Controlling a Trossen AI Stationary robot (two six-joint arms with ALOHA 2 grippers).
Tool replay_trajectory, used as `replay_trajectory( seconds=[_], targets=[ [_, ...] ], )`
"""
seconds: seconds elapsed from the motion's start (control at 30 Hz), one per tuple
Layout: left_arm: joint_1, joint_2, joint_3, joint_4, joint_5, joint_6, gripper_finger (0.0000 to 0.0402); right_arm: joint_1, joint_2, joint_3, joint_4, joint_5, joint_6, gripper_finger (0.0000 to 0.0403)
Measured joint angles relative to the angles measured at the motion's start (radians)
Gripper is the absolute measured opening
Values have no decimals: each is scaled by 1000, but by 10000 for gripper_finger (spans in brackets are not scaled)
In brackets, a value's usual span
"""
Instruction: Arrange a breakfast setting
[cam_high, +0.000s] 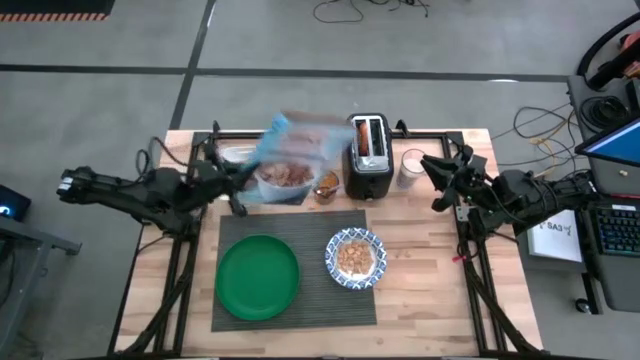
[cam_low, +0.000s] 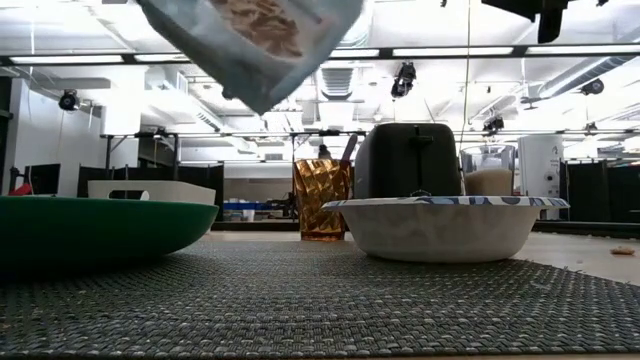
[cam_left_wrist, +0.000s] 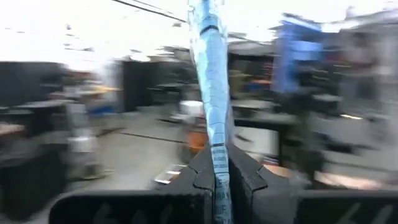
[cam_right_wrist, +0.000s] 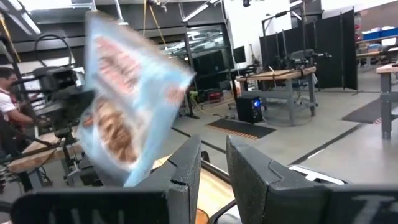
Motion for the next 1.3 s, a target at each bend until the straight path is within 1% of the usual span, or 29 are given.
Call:
replay_trajectory(
  seconds=[0.07, 0.17, 0.27, 0.37, 0.5, 0.63, 0.73, 0.87, 1.0, 1.07, 1.3],
  targets=[
    [10, -4, -2, 32, -92, 57, 0, 0, 0, 0, 0, -21, 0, 68],
    [45, 22, -39, 150, -147, 134, 0, 0, 0, 0, 0, -43, 0, 68],
    [89, 57, -109, 295, -146, 162, 0, 0, 0, 0, -2, -43, 0, 68],
    [132, 109, -205, 515, -132, 163, 0, 0, 12, 0, -6, -43, 4, 68],
    [176, 219, -329, 821, -98, 171, 0, 0, 21, 0, -17, -44, 26, 68],
    [190, 341, -394, 1024, -121, 251, 0, 0, 33, 0, -19, -44, 27, 68],
    [200, 423, -418, 1095, -112, 269, 0, 0, 43, 0, -18, -43, 27, 68],
    [212, 530, -428, 1118, -128, 228, 0, 0, 49, 0, -17, -43, 27, 68],
    [217, 616, -428, 1220, -139, 259, 0, 0, 52, 0, -17, -43, 27, 68],
    [223, 652, -429, 1228, -157, 253, 0, 0, 52, 0, -17, -43, 27, 68],
    [223, 759, -430, 1237, -164, 177, 0, 0, 52, 0, -17, -44, 26, 68]
  ],
)
